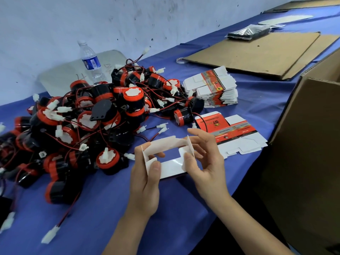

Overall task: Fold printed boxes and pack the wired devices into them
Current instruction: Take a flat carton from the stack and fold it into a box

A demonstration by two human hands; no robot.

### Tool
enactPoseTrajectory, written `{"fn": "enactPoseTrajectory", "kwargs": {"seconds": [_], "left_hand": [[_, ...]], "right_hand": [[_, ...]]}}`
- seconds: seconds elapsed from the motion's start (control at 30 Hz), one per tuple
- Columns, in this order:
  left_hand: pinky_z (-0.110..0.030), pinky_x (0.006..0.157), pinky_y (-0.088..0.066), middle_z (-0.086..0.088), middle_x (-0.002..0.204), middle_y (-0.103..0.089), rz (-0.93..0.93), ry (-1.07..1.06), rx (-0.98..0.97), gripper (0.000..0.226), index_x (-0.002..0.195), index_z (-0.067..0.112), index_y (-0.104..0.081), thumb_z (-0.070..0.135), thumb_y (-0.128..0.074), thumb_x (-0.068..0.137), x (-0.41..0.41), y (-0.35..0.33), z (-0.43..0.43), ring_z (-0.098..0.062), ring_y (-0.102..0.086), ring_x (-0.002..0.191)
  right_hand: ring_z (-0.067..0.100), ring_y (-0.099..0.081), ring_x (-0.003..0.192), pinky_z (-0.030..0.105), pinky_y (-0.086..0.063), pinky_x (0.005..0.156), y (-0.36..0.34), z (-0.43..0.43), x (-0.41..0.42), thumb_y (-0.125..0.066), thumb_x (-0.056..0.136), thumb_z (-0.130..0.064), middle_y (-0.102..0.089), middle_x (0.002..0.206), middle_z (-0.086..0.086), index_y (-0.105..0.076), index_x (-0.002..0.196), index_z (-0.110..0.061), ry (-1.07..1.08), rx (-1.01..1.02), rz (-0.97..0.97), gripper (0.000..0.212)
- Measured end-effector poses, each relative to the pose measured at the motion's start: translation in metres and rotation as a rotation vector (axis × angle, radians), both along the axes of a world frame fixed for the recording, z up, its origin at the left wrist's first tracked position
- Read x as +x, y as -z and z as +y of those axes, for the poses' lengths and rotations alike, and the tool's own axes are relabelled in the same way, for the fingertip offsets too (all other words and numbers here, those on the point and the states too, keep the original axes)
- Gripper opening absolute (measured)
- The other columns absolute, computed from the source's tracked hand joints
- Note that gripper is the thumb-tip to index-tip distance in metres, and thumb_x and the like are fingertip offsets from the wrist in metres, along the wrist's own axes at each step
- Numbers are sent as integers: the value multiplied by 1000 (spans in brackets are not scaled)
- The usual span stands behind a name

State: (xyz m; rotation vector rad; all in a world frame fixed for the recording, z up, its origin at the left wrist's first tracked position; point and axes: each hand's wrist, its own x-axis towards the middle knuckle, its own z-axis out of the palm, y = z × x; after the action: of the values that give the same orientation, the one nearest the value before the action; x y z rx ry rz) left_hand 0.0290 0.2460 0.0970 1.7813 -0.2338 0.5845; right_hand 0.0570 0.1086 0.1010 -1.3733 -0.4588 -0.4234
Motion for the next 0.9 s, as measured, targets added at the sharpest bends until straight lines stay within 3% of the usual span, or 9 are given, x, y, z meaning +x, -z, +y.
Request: {"fn": "enactPoseTrajectory", "kwargs": {"seconds": [0.13,0.23,0.3,0.43,0.53,0.63,0.7,0.77,0.9], "left_hand": [[-15,78,-42,11,99,-59,-8,-17,38,25,109,17,-50,31,-43,89,0,-3,1,-10,-55,89],[-24,82,-42,7,99,-59,-12,1,24,27,113,14,-50,29,-42,91,-1,-5,1,-18,-55,92],[-23,82,-42,10,96,-59,-5,11,-21,28,111,10,-51,28,-42,91,-1,-4,0,-13,-55,89],[-22,77,-44,11,92,-62,45,34,-162,24,105,30,-59,36,-43,88,-5,-6,-2,-9,-55,83],[-22,80,-47,10,99,-64,11,72,-145,35,118,20,-55,31,-41,87,-5,-9,-2,-9,-59,90],[-22,77,-48,7,111,-63,-3,25,-134,42,129,32,-49,36,-43,88,-6,-12,-2,-11,-61,90],[-18,85,-47,15,132,-55,-57,-34,-34,45,136,46,-39,49,-45,92,-7,-15,-3,-4,-59,108],[-16,91,-45,26,140,-47,-87,-58,63,53,139,53,-32,67,-43,90,-7,-18,-6,-1,-52,122],[-23,91,-48,26,139,-47,-156,-110,141,56,140,43,-38,69,-39,91,-7,-15,-7,-7,-54,122]], "right_hand": [[17,-63,101,31,-49,89,1,1,-2,-56,84,-17,-64,110,4,-50,117,-43,-1,-11,-44,43],[29,-62,111,43,-50,93,3,-1,-5,-65,86,-23,-58,123,1,-50,116,-26,4,-34,-155,33],[37,-60,112,40,-49,93,4,-3,-5,-64,89,-37,-54,127,7,-51,113,-18,48,-101,-270,33],[20,-61,99,28,-52,85,0,-8,-1,-57,90,-52,-55,116,19,-57,105,-10,156,-218,-428,44],[19,-59,90,29,-53,76,0,-9,0,-54,89,-57,-59,108,13,-69,93,-8,203,-329,-494,51],[17,-59,91,22,-48,80,-2,-9,0,-58,86,-56,-63,100,12,-73,87,0,150,-342,-394,58],[15,-60,92,22,-47,80,-6,-10,1,-66,81,-45,-63,99,6,-71,88,-3,113,-266,-256,43],[15,-61,89,28,-48,75,-11,-9,2,-64,78,-36,-64,96,2,-70,85,-11,90,-177,-146,27],[14,-62,82,33,-48,68,-19,-2,3,-53,86,-34,-67,87,-1,-71,78,-9,42,-87,-31,32]]}}
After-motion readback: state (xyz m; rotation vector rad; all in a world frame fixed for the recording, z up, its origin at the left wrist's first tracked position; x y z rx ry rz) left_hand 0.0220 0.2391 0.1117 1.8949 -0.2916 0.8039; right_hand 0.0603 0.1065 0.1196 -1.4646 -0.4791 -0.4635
